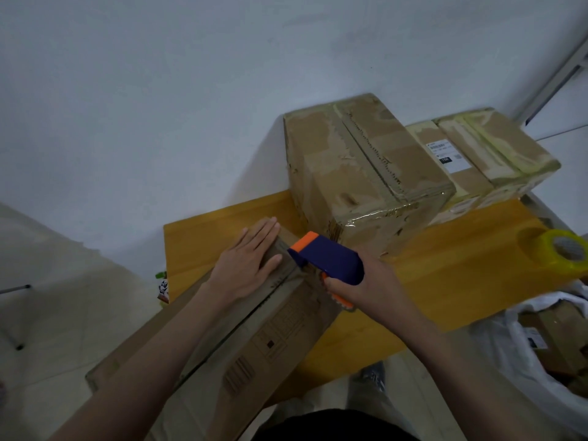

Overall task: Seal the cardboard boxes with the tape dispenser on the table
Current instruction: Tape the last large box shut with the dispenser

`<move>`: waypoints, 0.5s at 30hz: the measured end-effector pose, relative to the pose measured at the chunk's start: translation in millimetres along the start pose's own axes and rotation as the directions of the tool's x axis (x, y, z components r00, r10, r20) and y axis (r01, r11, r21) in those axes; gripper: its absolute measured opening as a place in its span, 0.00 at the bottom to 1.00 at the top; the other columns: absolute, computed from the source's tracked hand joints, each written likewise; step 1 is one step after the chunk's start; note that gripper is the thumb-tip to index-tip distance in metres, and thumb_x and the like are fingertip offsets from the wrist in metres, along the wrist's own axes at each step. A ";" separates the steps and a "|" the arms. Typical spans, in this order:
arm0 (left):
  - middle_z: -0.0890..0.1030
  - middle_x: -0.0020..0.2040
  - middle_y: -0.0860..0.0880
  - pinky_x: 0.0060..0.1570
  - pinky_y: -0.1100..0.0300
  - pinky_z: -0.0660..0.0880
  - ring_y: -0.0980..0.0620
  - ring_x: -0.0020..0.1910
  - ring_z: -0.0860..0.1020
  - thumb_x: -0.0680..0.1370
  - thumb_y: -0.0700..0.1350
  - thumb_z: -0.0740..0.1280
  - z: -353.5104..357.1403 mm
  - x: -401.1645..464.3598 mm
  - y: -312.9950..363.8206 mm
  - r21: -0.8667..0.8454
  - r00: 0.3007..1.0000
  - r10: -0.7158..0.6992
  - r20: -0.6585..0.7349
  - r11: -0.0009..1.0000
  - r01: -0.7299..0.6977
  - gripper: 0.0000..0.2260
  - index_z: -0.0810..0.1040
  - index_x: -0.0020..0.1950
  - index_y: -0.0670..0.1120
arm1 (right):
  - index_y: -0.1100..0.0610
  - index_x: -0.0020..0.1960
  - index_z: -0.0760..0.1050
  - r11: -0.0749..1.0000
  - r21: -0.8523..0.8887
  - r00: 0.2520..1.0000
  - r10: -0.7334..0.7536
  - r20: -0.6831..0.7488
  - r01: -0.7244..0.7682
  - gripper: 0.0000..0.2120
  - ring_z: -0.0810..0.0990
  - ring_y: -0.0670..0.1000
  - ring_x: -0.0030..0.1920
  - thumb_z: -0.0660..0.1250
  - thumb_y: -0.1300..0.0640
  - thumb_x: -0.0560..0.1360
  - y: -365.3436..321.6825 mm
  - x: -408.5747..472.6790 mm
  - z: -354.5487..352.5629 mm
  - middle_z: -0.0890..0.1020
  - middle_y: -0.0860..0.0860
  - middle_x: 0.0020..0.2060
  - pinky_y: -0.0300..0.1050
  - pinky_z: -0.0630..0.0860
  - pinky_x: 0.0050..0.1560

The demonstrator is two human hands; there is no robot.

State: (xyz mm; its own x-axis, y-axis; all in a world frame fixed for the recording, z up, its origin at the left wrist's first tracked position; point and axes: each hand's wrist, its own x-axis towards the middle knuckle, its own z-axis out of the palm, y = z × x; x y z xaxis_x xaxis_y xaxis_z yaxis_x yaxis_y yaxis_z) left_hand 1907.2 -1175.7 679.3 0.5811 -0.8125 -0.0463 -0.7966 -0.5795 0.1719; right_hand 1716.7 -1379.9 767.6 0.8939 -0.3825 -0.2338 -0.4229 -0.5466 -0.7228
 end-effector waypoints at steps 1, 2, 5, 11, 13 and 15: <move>0.43 0.82 0.56 0.80 0.53 0.45 0.61 0.80 0.40 0.84 0.64 0.42 0.7 -0.5 0.7 -0.001 1.000 -0.005 0.003 1.000 0.005 0.31 0.44 0.83 0.51 | 0.52 0.58 0.70 1.000 -0.005 1.000 -0.004 0.003 0.004 0.22 0.80 0.48 0.43 0.73 0.42 0.73 1.4 -1.8 -0.8 0.78 0.48 0.46 0.45 0.79 0.42; 0.43 0.82 0.57 0.80 0.53 0.45 0.61 0.80 0.40 0.83 0.64 0.41 1.4 -0.6 0.8 -0.005 1.000 -0.007 0.006 1.000 0.007 0.31 0.44 0.83 0.51 | 0.51 0.58 0.71 1.000 -0.005 1.000 -0.009 0.004 0.009 0.22 0.80 0.48 0.43 0.73 0.42 0.73 2.8 -4.6 -2.7 0.78 0.48 0.46 0.46 0.79 0.43; 0.42 0.82 0.57 0.80 0.52 0.45 0.61 0.79 0.39 0.83 0.65 0.40 1.0 -0.2 -0.3 -0.023 1.000 -0.004 0.015 1.000 0.004 0.32 0.43 0.83 0.52 | 0.49 0.58 0.71 1.000 -0.016 1.000 0.014 -0.010 -0.014 0.22 0.80 0.46 0.43 0.75 0.41 0.72 12.7 -18.3 -16.6 0.79 0.46 0.46 0.44 0.80 0.43; 0.39 0.82 0.56 0.80 0.48 0.45 0.59 0.80 0.38 0.82 0.68 0.39 0.8 1.1 2.6 -0.031 0.999 0.020 0.035 0.999 -0.019 0.32 0.40 0.82 0.54 | 0.50 0.56 0.73 0.996 0.017 0.996 0.091 -0.014 -0.091 0.21 0.80 0.45 0.44 0.75 0.41 0.71 34.0 -52.0 -37.8 0.80 0.46 0.46 0.43 0.79 0.43; 0.37 0.82 0.55 0.80 0.46 0.42 0.56 0.80 0.37 0.81 0.69 0.40 -1.9 -0.2 5.5 -0.015 0.998 0.042 0.045 0.999 -0.041 0.31 0.38 0.81 0.59 | 0.50 0.56 0.73 0.997 0.023 0.997 0.075 -0.035 -0.074 0.21 0.81 0.45 0.43 0.76 0.42 0.70 31.5 -53.0 -34.9 0.80 0.46 0.45 0.42 0.79 0.43; 0.35 0.81 0.52 0.79 0.46 0.39 0.54 0.80 0.35 0.81 0.70 0.40 -4.1 -1.3 6.7 0.021 0.996 0.058 0.064 0.998 -0.059 0.30 0.37 0.80 0.62 | 0.50 0.56 0.72 0.997 0.033 0.997 0.065 -0.050 -0.064 0.21 0.81 0.44 0.42 0.76 0.42 0.70 28.6 -52.4 -33.8 0.80 0.45 0.44 0.40 0.79 0.42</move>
State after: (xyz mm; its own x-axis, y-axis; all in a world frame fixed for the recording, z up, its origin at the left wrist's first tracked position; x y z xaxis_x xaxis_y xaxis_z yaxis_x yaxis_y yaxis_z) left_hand 1901.8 -1178.3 684.6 0.5221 -0.8471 -0.0993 -0.8330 -0.5314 0.1537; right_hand 1652.7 -1400.8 781.1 0.8558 -0.4544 -0.2473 -0.4737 -0.4960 -0.7277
